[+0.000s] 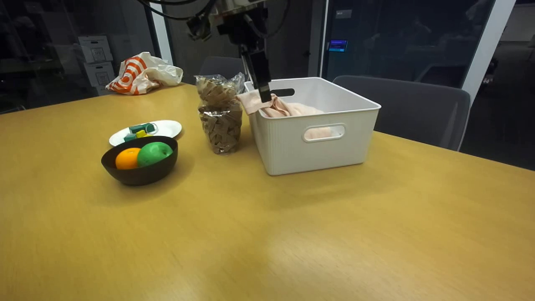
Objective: Put the two shirts in the white basket together
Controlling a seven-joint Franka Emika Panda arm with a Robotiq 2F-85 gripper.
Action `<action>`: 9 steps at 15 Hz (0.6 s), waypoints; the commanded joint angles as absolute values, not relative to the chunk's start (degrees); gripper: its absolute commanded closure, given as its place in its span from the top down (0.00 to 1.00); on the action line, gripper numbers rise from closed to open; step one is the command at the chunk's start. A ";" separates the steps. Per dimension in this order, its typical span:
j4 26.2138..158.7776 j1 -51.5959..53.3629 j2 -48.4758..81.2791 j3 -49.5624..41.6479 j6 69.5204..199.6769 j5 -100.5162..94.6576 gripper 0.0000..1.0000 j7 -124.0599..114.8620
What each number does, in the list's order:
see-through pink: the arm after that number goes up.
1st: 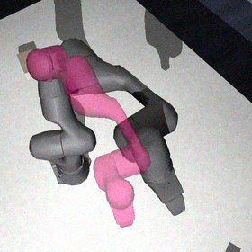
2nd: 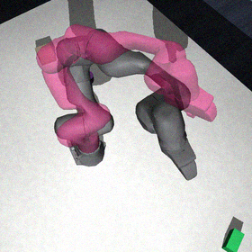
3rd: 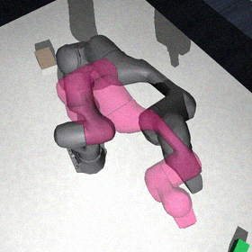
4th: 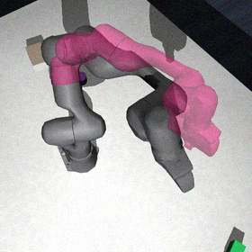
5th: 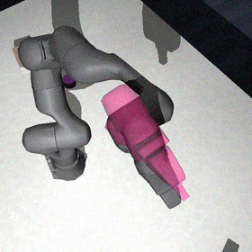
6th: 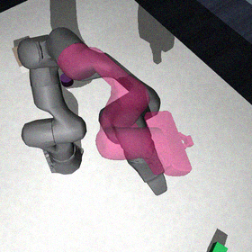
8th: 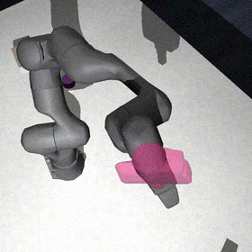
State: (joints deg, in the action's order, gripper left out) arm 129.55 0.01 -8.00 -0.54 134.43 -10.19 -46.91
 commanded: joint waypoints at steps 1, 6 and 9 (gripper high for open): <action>129.17 -1.01 -12.16 1.31 118.05 -9.79 1.00 -47.52; 128.15 -1.03 -12.30 1.42 104.98 -9.79 1.00 -45.90; 126.78 -1.54 -12.61 1.16 99.95 -9.42 1.00 -43.81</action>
